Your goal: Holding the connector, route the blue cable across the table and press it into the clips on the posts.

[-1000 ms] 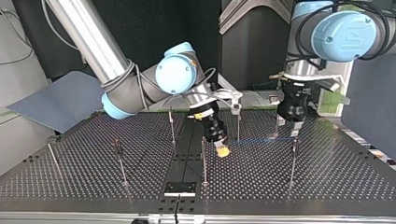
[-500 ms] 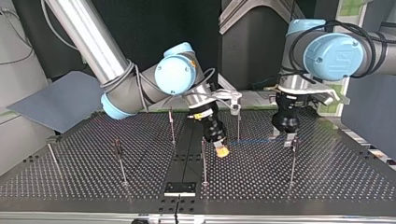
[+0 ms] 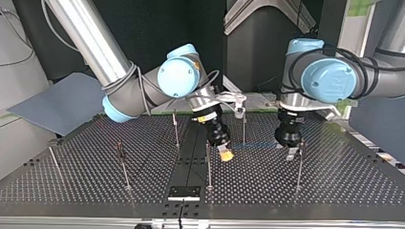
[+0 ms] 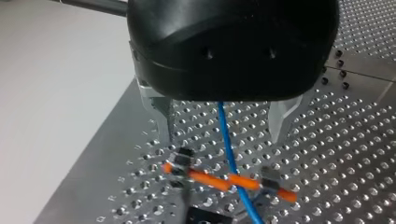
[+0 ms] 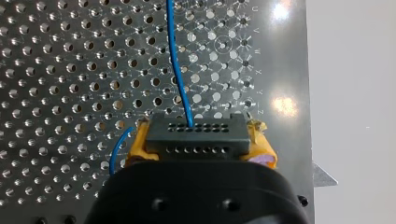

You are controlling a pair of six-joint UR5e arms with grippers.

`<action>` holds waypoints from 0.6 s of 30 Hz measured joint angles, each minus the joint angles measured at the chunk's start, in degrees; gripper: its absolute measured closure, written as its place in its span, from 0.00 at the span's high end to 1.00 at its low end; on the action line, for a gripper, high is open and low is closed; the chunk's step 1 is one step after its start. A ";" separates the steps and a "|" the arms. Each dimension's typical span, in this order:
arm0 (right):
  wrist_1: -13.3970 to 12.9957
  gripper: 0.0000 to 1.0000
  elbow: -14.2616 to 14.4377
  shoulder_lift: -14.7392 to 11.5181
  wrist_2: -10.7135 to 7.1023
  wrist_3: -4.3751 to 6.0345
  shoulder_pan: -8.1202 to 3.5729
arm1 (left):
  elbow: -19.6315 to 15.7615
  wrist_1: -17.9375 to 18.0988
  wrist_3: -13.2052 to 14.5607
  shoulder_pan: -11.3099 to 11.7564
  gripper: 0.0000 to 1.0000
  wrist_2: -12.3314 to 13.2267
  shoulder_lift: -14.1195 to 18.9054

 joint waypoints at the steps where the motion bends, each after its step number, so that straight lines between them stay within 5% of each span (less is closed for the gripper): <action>1: 0.00 0.00 0.00 0.00 0.00 0.00 0.00 | 0.11 0.04 0.10 -0.08 1.00 -0.15 -0.27; 7: 0.00 0.00 0.00 0.01 0.00 0.00 0.00 | 0.31 0.20 0.45 -0.57 1.00 -2.21 -1.34; 8: 0.02 0.00 0.00 0.01 0.00 -0.01 0.00 | 0.32 0.21 0.48 -0.62 0.83 -2.74 -1.42; 9: 0.03 0.00 0.00 0.01 0.00 0.00 0.00 | 0.32 0.23 0.50 -0.65 0.83 -3.15 -1.45; 11: 0.08 0.00 0.00 0.02 0.00 0.00 0.00 | 0.33 0.34 0.55 -0.70 0.59 -3.98 -1.53; 12: 0.10 0.00 0.00 0.01 0.00 0.00 0.00 | 0.33 0.42 0.58 -0.72 0.59 -4.20 -1.58; 14: 0.14 0.00 0.00 0.01 0.00 0.00 0.03 | 0.34 0.57 0.75 -0.80 0.30 -4.51 -1.69; 15: 0.15 0.00 0.00 0.01 0.00 0.00 0.04 | 0.34 0.62 0.82 -0.83 0.30 -4.58 -1.74; 17: 0.16 0.00 0.00 0.00 0.00 0.02 0.06 | 0.34 0.80 0.92 -0.92 0.02 -4.67 -1.88; 18: 0.18 0.00 0.00 0.01 -0.01 0.03 0.06 | 0.34 0.89 0.94 -0.97 0.02 -4.68 -1.95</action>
